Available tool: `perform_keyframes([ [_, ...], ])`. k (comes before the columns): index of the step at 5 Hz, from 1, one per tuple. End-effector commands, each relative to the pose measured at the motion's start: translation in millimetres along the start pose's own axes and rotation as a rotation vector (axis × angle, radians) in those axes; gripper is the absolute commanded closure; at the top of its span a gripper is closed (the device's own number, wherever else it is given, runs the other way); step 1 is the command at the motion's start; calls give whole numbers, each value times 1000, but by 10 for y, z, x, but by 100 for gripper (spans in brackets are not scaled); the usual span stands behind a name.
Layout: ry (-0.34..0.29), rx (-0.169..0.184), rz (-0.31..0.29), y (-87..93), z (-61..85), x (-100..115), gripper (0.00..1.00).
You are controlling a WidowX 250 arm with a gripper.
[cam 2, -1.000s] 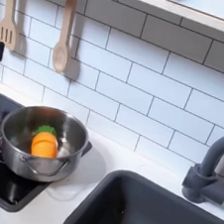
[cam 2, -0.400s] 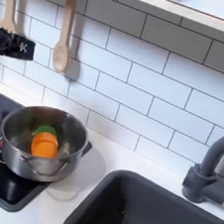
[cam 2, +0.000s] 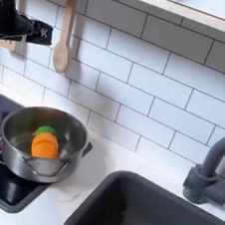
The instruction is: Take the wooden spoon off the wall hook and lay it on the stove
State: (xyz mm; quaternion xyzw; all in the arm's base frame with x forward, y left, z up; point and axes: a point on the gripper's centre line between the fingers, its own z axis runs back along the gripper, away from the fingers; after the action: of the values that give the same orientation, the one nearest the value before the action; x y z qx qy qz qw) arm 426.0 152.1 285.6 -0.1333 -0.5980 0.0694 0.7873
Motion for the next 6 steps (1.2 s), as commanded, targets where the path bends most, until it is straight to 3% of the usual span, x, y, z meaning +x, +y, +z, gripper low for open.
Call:
perform_keyframes([
  [1,-50,-28,-39,124,-122,16,0],
  [3,-80,-113,-69,-50,-91,11,0],
  [4,-69,-127,-63,-86,-124,-46,0],
  [6,-68,-97,-65,0,-185,-69,0],
])
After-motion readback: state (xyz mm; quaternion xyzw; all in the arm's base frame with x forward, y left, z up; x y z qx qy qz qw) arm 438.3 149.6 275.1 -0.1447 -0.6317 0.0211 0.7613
